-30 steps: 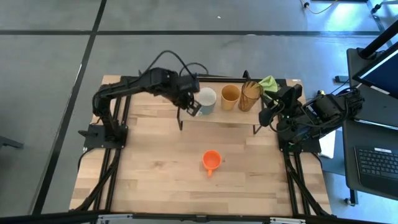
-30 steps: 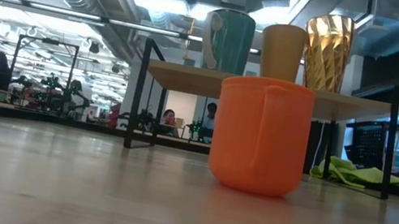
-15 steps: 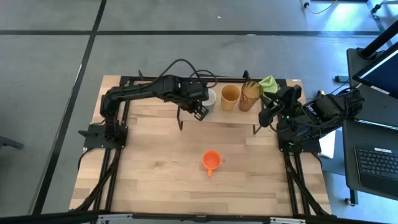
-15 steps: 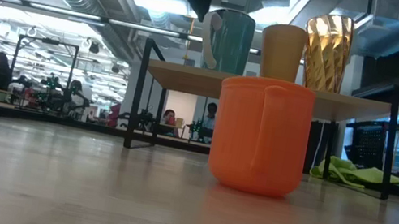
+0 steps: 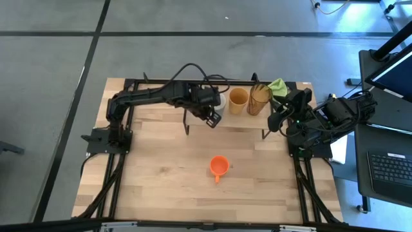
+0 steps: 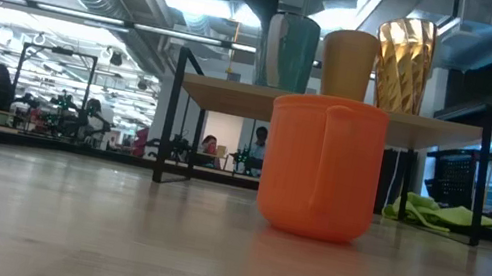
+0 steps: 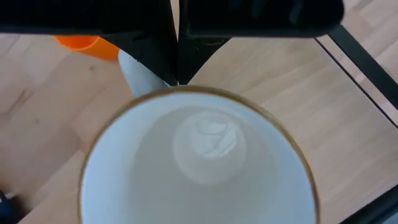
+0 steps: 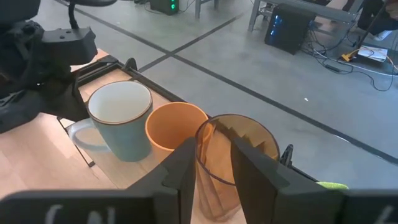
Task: Stack small to large cups/mugs on shelf
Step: Put the blue mug on the shelf
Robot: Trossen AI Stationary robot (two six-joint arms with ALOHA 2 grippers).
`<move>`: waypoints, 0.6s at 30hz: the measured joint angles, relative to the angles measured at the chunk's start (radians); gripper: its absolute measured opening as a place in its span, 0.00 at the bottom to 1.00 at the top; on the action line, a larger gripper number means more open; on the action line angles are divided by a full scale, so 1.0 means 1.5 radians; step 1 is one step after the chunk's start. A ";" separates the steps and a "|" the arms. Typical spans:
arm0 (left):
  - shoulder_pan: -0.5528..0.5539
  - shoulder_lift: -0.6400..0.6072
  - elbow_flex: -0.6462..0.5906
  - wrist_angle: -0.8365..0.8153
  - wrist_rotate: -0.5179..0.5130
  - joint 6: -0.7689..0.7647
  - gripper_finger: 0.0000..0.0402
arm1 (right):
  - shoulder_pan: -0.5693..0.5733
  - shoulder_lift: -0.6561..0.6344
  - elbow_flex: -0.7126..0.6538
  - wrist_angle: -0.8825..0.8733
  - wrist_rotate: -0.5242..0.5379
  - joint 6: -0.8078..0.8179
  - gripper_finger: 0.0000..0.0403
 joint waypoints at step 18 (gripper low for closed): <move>0.006 0.000 0.000 0.020 0.015 0.010 0.00 | 0.000 0.000 0.000 -0.001 0.001 -0.002 0.26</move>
